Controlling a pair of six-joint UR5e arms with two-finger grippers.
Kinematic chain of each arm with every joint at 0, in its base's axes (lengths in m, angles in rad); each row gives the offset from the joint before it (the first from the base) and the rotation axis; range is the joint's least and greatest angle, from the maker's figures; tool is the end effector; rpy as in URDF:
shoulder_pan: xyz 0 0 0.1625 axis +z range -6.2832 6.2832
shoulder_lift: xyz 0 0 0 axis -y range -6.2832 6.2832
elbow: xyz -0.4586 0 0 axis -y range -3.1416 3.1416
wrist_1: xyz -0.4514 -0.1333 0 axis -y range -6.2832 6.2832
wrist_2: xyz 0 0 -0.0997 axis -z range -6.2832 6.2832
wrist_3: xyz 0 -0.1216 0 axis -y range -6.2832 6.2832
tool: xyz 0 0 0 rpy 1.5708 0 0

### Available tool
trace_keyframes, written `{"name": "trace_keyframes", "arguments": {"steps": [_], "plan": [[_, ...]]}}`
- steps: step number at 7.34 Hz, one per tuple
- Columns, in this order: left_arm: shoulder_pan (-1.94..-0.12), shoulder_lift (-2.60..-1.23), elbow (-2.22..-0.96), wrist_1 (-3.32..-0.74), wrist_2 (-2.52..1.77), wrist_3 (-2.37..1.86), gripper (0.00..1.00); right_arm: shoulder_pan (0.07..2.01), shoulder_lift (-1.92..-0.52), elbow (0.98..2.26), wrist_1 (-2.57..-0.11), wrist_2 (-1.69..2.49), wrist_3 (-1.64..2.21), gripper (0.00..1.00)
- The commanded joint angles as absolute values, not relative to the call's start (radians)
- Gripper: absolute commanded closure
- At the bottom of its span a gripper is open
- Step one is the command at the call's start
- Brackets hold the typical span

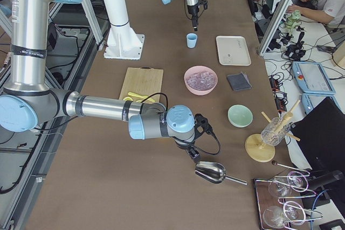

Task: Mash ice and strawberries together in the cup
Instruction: 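Carry the strawberry with the left gripper over the cup and release, then withdraw the left gripper toward the table edge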

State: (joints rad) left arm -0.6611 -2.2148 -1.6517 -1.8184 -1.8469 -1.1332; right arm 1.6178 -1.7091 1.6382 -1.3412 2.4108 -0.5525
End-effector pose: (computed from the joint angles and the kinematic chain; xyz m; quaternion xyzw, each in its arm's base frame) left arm 0.5432 -0.5494 0.2134 0.1379 0.4583 -0.0337 0.8774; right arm 0.0661 -0.4958 0.7131 0.1892 -0.3670 -0.2589 0.8732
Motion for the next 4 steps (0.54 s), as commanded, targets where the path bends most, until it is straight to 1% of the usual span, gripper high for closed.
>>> {"name": "trace_keyframes", "arguments": {"steps": [1, 2, 3, 4], "plan": [[-0.858, -2.078, -1.651, -1.810, -1.973, -1.042, 0.02, 1.617, -1.700, 1.625, -1.339, 2.414, -0.555, 0.01], [-0.959, -2.012, -1.631, -1.818, -2.043, -0.922, 0.02, 1.617, -1.697, 1.635, -1.339, 2.416, -0.558, 0.01], [-1.048, -1.972, -1.584, -1.818, -2.075, -0.807, 0.02, 1.617, -1.695, 1.635, -1.338, 2.416, -0.555, 0.01], [-1.169, -1.956, -1.460, -1.819, -2.127, -0.570, 0.02, 1.617, -1.689, 1.672, -1.339, 2.419, -0.549, 0.01]]}}
